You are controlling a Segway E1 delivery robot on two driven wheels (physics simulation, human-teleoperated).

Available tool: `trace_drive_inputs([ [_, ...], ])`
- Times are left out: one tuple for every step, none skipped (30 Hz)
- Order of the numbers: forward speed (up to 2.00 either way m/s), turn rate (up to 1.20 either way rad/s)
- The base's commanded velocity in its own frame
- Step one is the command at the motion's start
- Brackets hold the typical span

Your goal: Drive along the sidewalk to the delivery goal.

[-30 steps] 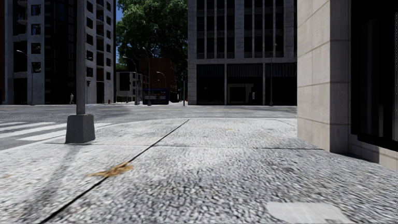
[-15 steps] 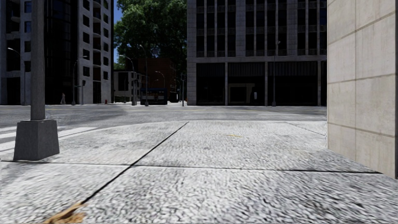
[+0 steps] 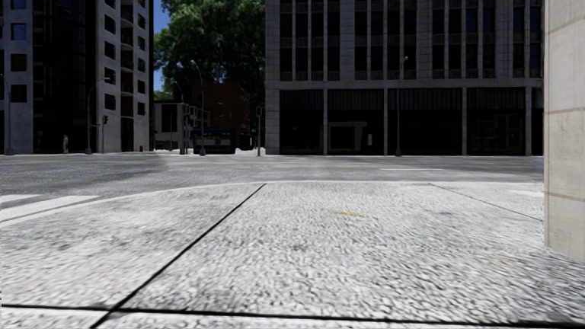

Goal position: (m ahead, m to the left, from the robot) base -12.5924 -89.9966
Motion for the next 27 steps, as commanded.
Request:
trace_drive_inputs([
  [1.38, -0.32],
  [1.38, -0.35],
  [1.38, -0.39],
  [1.58, -0.44],
  [1.58, -0.44],
  [1.64, -0.44],
  [1.66, -0.44],
  [1.66, -0.44],
  [1.66, -0.44],
  [1.66, -0.44],
  [1.66, -0.44],
  [1.66, -0.44],
  [1.66, -0.44],
  [1.66, -0.44],
  [1.66, -0.44],
  [1.66, -0.44],
  [1.66, -0.44],
  [1.66, -0.44],
  [1.66, -0.44],
  [1.67, -0.44],
  [1.7, -0.44],
  [1.7, -0.44],
  [1.71, -0.44],
  [1.71, -0.44],
  [1.72, -0.44],
  [1.72, -0.44],
  [1.72, -0.44],
])
